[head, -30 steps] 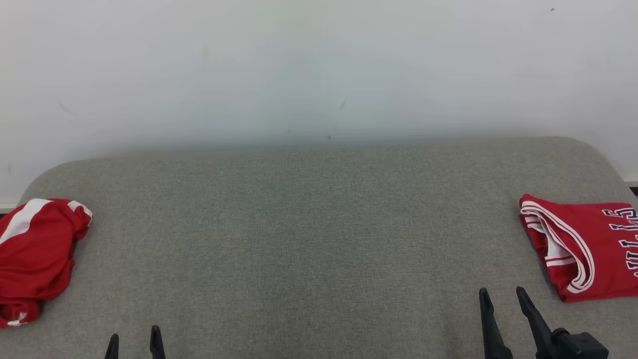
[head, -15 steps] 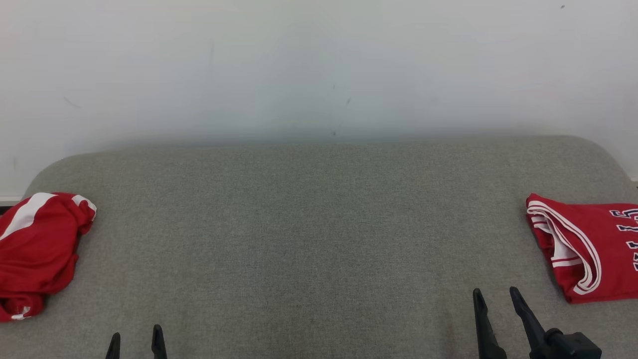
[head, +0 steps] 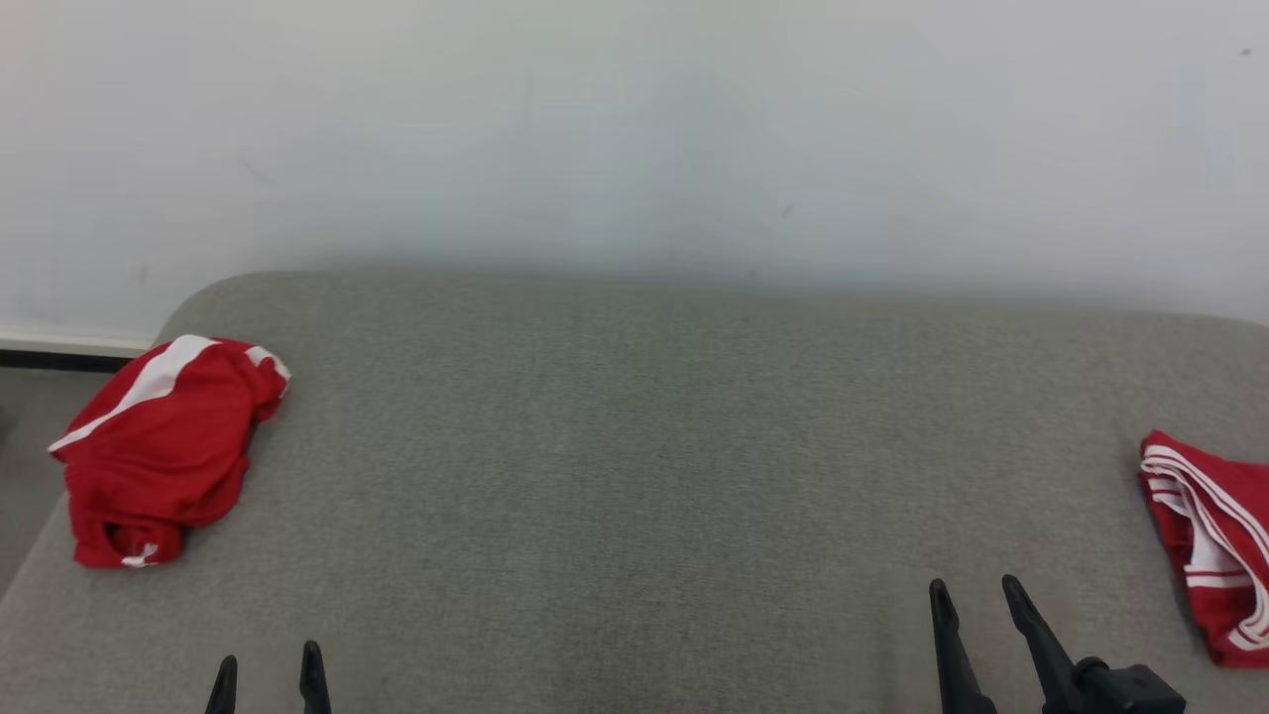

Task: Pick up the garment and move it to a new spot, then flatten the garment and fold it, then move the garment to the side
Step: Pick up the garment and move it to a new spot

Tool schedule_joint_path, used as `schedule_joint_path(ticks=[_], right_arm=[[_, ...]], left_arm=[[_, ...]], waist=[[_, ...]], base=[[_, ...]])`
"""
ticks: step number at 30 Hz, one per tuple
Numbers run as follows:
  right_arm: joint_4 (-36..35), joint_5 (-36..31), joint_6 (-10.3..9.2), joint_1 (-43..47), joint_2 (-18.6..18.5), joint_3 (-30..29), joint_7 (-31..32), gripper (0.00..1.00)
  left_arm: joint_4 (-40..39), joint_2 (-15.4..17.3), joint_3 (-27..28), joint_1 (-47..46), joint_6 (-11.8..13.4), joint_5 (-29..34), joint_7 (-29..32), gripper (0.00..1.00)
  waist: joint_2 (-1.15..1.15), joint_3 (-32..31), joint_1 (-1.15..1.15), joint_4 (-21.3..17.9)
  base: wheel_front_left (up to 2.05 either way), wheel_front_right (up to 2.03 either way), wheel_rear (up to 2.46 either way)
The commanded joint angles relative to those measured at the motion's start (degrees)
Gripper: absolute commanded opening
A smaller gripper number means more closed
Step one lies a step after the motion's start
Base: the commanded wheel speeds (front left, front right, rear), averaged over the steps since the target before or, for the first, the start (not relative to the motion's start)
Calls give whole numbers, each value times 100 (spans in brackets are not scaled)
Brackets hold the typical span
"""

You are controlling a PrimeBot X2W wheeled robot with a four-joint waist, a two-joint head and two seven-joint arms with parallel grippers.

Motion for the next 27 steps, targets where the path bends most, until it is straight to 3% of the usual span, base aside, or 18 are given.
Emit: schedule_joint_path(ticks=[1,13,27], right_arm=[[-2,37,-14,2,12,44,-36,100],[59,128,-14,40,58,373,-52,100],[404,227,-14,-688,-117,1035,-35,100]], left_arm=[[0,-2,16,20,-14,67,-16,100],[-10,-2,216,216,-145,220,-15,100],[-488,-2,394,522,212,-210,-15,100]], waist=[[0,-72,0,520],[0,-118,0,2122],[0,311,0,2462]], base=[[0,0,0],[0,0,0],[0,0,0]])
